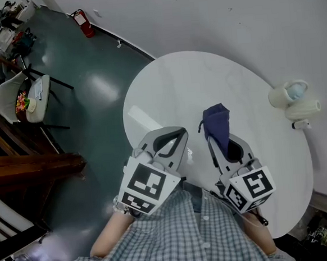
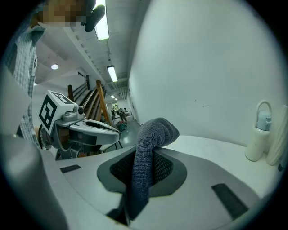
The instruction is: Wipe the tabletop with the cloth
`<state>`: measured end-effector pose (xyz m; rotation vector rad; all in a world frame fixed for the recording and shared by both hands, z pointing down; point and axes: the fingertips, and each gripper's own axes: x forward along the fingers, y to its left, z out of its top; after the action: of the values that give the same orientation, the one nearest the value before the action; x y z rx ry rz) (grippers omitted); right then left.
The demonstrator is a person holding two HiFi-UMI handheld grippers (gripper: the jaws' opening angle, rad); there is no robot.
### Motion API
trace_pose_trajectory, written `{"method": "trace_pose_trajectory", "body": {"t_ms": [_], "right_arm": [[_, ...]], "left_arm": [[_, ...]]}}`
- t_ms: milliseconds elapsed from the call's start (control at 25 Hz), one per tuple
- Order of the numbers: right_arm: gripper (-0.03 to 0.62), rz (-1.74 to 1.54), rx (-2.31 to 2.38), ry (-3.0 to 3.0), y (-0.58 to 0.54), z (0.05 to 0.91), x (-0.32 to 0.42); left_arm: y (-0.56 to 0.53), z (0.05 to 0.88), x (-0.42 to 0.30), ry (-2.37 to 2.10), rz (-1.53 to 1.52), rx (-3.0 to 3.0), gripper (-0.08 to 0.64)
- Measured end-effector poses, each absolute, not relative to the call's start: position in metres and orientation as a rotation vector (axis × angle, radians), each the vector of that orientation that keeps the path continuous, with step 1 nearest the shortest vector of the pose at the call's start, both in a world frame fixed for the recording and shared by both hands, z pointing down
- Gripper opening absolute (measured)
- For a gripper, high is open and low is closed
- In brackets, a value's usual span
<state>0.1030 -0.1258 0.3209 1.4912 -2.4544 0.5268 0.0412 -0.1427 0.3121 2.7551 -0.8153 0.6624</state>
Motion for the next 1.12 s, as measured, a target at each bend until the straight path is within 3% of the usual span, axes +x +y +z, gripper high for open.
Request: {"method": "trace_pose_trajectory", "body": {"t_ms": [1120], "right_arm": [[0.052, 0.52, 1.475, -2.45, -0.1228, 0.32, 0.1021]], "left_arm": [[-0.1383, 0.3108, 0.0441, -0.807, 0.669, 2.758, 0.005]]}}
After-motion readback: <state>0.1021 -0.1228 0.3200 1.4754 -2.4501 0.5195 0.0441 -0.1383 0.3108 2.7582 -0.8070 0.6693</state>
